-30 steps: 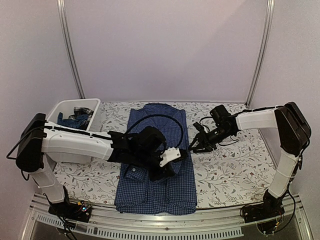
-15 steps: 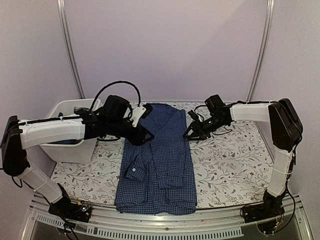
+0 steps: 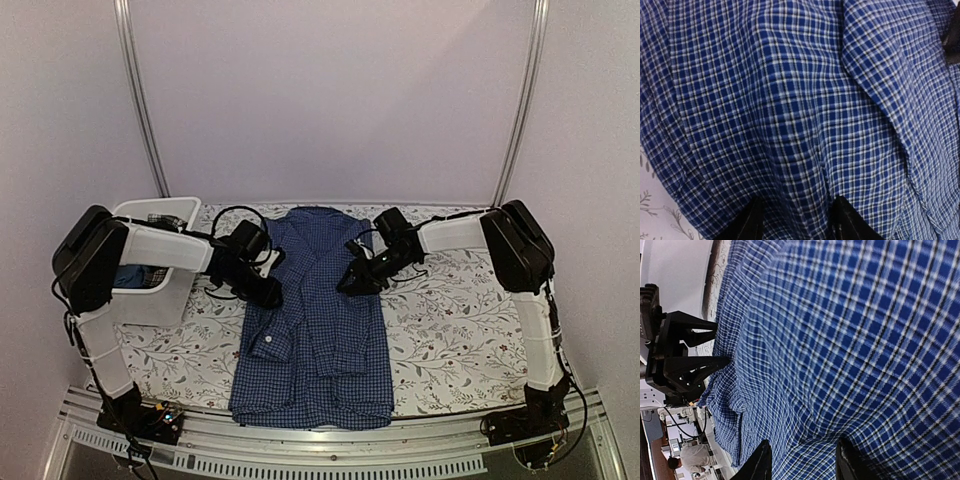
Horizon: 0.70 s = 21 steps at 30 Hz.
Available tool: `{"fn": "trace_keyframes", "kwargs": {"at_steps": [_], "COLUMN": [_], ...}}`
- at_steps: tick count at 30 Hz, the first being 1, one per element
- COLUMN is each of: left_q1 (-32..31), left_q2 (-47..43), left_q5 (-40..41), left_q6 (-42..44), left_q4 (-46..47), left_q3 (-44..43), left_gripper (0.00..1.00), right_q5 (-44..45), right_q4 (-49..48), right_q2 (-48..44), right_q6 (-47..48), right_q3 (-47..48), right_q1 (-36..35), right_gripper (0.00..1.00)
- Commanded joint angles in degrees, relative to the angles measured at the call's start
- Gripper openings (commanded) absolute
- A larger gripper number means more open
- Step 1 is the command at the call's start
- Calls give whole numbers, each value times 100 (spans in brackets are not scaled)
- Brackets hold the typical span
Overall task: Fold and stack the mixed laundry pile
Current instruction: Move the rectangle-folded shirt to the center of the board.
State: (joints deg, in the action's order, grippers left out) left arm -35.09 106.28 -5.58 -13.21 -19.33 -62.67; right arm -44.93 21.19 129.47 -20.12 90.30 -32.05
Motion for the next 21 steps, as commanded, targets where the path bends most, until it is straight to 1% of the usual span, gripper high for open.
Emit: {"fn": "trace_keyframes", "kwargs": {"at_steps": [1,4,7,10,13,17,19,21], "left_q1": [-4,13,70,182,291,309,319,327], "left_q2": [523,1046,1590,2108,2441,2548,2412,2099], "left_q5": [-24,16,1,-49,-167,-414,-415,-403], "left_q6": [-63,10,14,-76,-154,-107,-50,-9], "left_q4": [-79,-110,-231,-351,-427,-544,-603,-590], "left_q3": [-314,-680,-1353,-2018,-2626,-3226,-3352,-3307], "left_gripper": [47,45,44,43,43,45,48,52], "right_q5": [91,246,321,322,365,403,378,317], "right_q4": [-23,-27,-18,72,262,523,730,887], "right_q2": [318,473,575,781,1114,1453,1464,1288], "right_q6": [-186,-357,-396,-319,-170,-7,69,192], "right_q3": [-108,-203,-126,189,732,1476,1777,1868], "right_q1": [72,322,652,922,1152,1348,1378,1380], "right_gripper": [42,42,42,42,42,42,42,42]}}
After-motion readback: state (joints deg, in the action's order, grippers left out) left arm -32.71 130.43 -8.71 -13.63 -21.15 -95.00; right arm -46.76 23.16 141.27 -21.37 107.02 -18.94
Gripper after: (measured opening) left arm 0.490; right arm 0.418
